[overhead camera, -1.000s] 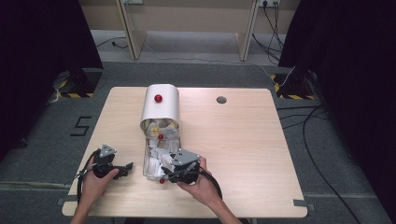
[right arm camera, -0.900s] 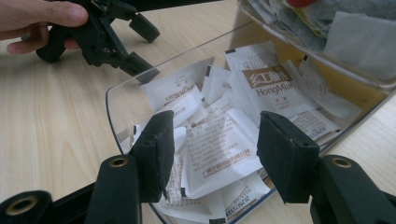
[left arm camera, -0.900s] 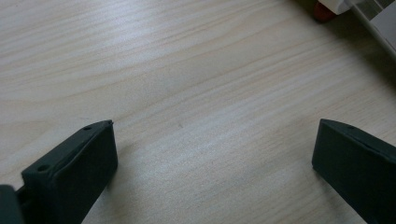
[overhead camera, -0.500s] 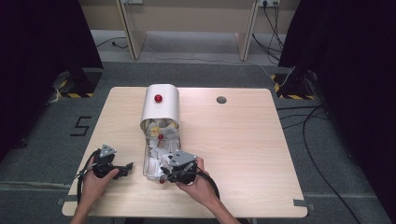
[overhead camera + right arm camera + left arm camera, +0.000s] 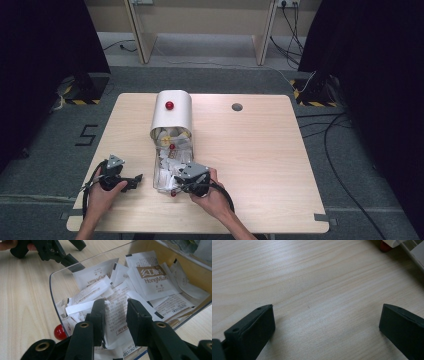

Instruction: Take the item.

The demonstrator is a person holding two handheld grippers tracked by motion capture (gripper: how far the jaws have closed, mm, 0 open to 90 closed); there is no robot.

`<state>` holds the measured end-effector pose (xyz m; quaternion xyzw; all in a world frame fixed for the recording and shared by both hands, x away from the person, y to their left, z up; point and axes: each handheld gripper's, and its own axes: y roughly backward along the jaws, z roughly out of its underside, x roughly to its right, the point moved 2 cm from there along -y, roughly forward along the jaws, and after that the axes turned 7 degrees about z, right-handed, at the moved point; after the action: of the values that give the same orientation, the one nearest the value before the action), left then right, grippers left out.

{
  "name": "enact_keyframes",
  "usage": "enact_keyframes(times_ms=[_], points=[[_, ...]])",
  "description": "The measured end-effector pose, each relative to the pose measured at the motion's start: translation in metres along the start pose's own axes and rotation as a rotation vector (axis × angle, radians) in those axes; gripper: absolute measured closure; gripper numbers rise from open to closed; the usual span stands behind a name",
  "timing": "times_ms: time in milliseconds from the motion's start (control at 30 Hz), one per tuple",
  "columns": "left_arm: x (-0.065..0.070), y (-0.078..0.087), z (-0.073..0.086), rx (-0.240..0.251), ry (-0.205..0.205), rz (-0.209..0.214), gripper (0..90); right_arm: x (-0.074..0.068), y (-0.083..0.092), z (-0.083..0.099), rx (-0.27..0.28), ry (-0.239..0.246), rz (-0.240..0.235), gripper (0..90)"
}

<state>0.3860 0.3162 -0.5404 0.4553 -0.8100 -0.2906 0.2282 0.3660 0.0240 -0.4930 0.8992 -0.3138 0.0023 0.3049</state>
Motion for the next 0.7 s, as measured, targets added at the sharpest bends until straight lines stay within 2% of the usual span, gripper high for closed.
enact_keyframes(times_ms=[300, 700], points=[[0.000, 0.000, 0.000, -0.001, 0.000, -0.001, 0.0, 0.005, 0.006, 0.000, 0.018, 0.013, 0.005, 82.8], [0.000, 0.000, 0.000, -0.001, 0.000, -0.001, 0.0, 0.012, 0.018, -0.006, 0.076, -0.011, 0.002, 85.2]])
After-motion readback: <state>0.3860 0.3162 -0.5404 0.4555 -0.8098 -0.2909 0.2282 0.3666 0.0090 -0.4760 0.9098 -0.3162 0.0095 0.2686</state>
